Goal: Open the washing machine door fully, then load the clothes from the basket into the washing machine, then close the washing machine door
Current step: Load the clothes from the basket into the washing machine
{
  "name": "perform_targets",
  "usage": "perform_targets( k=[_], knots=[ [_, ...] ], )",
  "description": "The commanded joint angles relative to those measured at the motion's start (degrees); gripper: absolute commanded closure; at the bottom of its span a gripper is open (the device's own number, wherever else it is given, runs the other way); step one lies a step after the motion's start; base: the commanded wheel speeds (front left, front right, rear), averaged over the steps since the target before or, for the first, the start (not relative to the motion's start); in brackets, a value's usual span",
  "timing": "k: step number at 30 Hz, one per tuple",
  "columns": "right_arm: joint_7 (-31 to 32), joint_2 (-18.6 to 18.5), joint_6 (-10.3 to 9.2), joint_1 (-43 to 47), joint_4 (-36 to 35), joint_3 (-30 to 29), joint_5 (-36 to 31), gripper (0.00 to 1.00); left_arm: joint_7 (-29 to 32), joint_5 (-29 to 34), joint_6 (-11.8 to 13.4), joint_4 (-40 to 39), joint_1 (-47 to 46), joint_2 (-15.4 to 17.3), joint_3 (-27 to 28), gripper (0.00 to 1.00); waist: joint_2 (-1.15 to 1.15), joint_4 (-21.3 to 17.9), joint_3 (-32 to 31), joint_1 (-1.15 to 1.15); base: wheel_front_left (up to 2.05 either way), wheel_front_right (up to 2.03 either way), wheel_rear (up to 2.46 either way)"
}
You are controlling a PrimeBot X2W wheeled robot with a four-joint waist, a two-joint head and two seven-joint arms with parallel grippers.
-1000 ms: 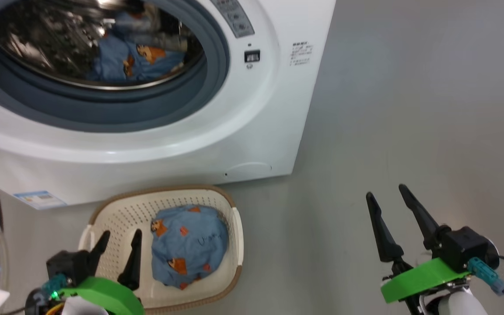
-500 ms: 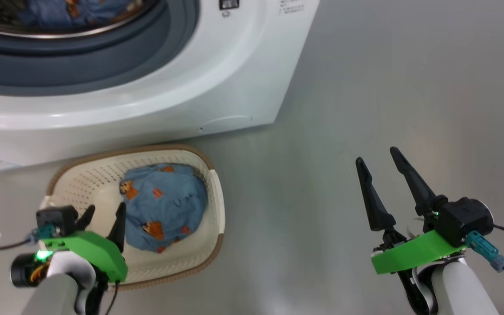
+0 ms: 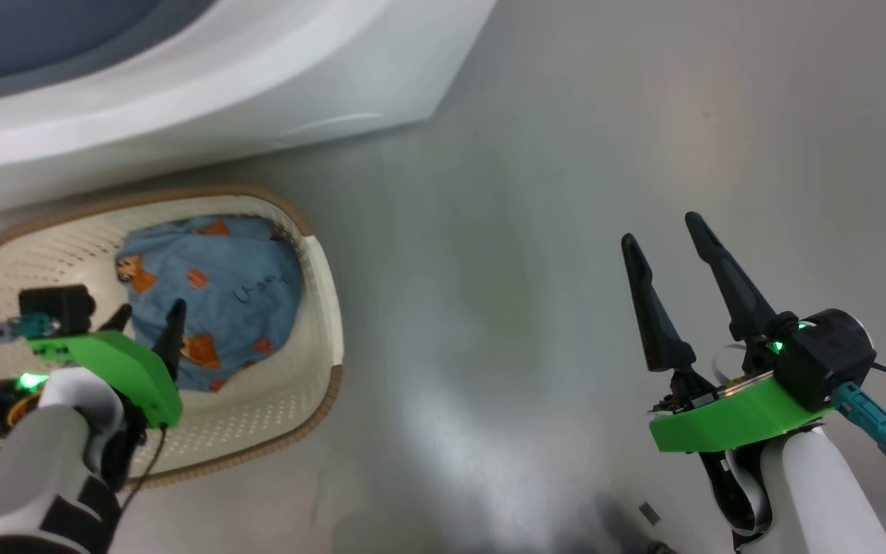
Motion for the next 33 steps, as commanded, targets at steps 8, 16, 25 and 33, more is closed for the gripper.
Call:
perform_targets(
  k=[8, 16, 25, 33],
  knots=[
    [-0.3, 0.3, 0.09, 0.7, -4.2, 0.0, -1.1, 0.0, -1.3, -2.9, -0.1, 6.6, -6.3, 4.6, 0.1, 0.0, 0.0, -4.5, 8.7, 0.0, 0.0, 0.0, 0.0],
    [-0.3, 0.3, 0.09, 1.7, -7.3, -0.3, -2.2, 0.0, -1.6, -5.3, -0.1, 10.2, -12.7, 6.4, -2.1, 0.0, 0.0, -5.6, 12.8, 0.0, 0.0, 0.0, 0.0],
    [-0.3, 0.3, 0.09, 4.3, -10.4, -1.1, -3.0, 0.0, -0.9, -5.7, -0.1, 15.4, -17.9, 8.3, -5.0, 0.0, 0.0, -5.8, 15.6, 0.0, 0.0, 0.0, 0.0],
    [-0.3, 0.3, 0.09, 6.6, -11.9, -1.4, -3.4, 0.0, -0.7, -5.9, -0.1, 16.9, -20.0, 7.4, -7.5, 0.0, 0.0, -5.7, 15.9, 0.0, 0.0, 0.0, 0.0]
  ],
)
